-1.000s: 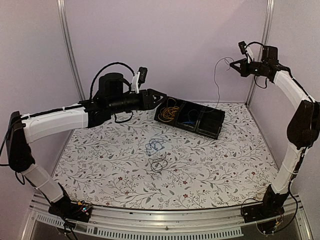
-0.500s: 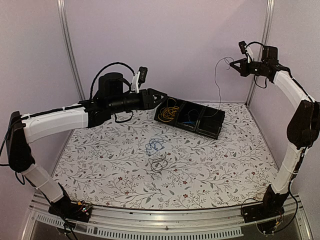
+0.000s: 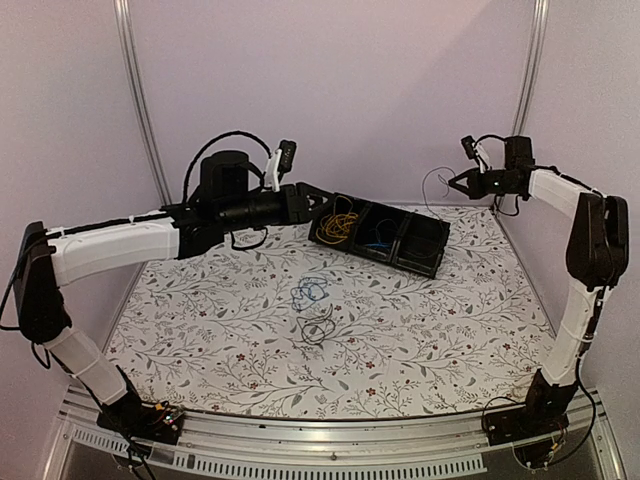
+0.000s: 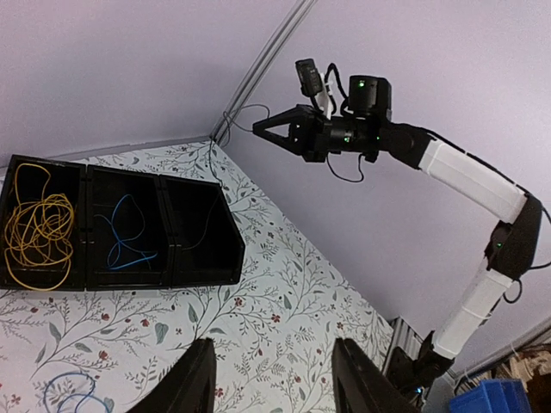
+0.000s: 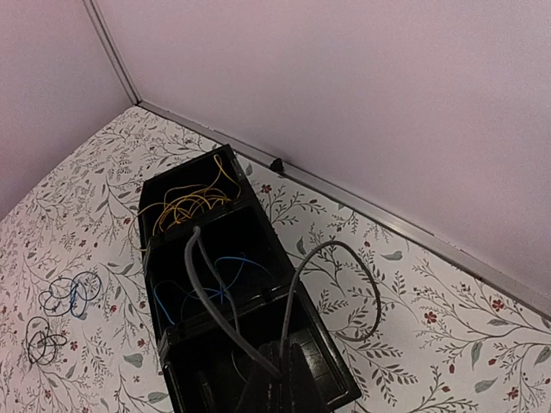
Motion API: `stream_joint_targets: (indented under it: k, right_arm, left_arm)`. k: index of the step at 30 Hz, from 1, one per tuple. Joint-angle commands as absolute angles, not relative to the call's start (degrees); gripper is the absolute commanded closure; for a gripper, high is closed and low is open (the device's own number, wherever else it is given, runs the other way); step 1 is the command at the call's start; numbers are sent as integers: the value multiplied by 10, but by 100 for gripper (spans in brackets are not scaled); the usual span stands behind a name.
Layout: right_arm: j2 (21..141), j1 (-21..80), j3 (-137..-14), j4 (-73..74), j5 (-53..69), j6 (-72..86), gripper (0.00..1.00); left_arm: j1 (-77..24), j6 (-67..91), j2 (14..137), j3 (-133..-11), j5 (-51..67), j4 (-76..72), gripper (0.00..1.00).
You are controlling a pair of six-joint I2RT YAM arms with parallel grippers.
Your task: Untangle the cables
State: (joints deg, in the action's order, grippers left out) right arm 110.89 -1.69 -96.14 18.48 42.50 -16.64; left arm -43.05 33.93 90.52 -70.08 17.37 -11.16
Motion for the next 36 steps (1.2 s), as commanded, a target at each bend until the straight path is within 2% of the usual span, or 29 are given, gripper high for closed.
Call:
stream_joint_targets:
  k: [1,9,21,22,24,29,33,36]
  right_arm:
    - [1142,-18,-941,190,465,-168,100]
    - [1195,4,-919,213,491,-158,100]
    - [1238,28,-892,230,465,-156,100]
    - [1238,29,-894,235,461,-155,97]
    - [1235,29,-901,246,446,-154,80]
    - [1188,29,-905,262,409,-166,56]
    - [1152,29,-929,298,378,-200,49]
    - [1144,37,-943,320,357,-237,47]
  left_arm:
    - [-428,347,913,-690,178,-130,51]
    - [-428,354,911,-679,175,-133,51]
    - [-428,355,905,-664,167,-135,51]
    - [-428,355,906,-665,168,-135,51]
    - [-427,356,907,-666,169,-135,51]
    - [-427,356,907,-667,172,-135,51]
    - [-427,356,908,-665,172,-136,51]
    - [-426,358,912,-664,175,-140,51]
